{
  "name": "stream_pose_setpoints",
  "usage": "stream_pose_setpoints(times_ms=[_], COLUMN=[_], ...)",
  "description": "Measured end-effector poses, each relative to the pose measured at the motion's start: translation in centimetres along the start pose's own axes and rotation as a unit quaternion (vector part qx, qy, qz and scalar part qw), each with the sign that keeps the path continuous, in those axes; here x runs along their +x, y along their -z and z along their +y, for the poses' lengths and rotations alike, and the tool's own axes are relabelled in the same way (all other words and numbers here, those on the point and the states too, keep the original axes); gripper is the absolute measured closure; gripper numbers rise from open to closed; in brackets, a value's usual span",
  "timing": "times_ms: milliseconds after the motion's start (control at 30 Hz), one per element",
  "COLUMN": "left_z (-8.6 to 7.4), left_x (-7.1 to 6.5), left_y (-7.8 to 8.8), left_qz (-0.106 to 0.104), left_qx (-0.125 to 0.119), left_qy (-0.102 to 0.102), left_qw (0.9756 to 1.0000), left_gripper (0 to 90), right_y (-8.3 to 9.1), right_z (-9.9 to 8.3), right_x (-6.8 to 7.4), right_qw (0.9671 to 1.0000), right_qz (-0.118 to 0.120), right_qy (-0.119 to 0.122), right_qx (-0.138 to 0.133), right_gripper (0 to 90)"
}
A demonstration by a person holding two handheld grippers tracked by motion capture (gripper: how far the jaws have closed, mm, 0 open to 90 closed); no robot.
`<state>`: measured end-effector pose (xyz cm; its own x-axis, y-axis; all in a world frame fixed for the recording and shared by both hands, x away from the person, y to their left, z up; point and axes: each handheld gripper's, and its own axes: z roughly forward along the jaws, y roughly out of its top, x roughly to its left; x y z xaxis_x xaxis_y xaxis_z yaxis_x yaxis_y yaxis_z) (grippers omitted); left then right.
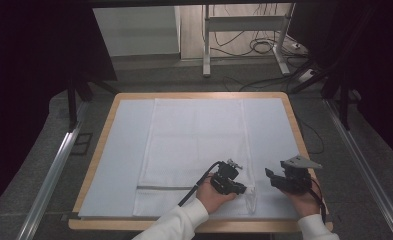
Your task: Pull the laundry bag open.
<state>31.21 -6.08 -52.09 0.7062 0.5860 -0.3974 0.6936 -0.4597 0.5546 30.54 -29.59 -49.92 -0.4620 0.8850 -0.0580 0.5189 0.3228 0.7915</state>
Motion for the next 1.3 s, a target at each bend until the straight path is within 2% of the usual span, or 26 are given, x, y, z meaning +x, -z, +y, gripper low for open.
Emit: stream_pose_setpoints(times_ms=[333, 733, 900, 1067, 1300], left_z=[-0.1, -0.4, -0.4, -0.4, -0.5], left_x=[0.0, 0.1, 0.1, -0.1, 0.0], left_y=[0.0, 1.0, 1.3, 1.8, 2.8], left_qz=[-0.004, -0.026, -0.023, -0.008, -0.005], left_qx=[-0.003, -0.02, -0.022, -0.027, -0.034], left_qy=[-0.006, -0.01, -0.014, -0.024, -0.029], left_qw=[1.0, 0.9994, 0.9994, 0.9993, 0.999], left_gripper=[84.9, 86.8, 86.8, 86.8, 86.8], right_y=[-0.1, -0.1, -0.2, -0.2, -0.1], right_z=[0.0, 0.0, 0.0, -0.1, 0.0], right_x=[0.1, 0.1, 0.2, 0.1, 0.2], right_qw=[1.0, 1.0, 1.0, 1.0, 1.0], right_qz=[0.004, 0.003, 0.003, 0.002, 0.003], right_qy=[0.003, 0.003, 0.004, 0.002, 0.002], right_qx=[0.003, 0.004, 0.005, 0.006, 0.004], right_gripper=[33.7, 33.7, 33.7, 33.7, 33.7])
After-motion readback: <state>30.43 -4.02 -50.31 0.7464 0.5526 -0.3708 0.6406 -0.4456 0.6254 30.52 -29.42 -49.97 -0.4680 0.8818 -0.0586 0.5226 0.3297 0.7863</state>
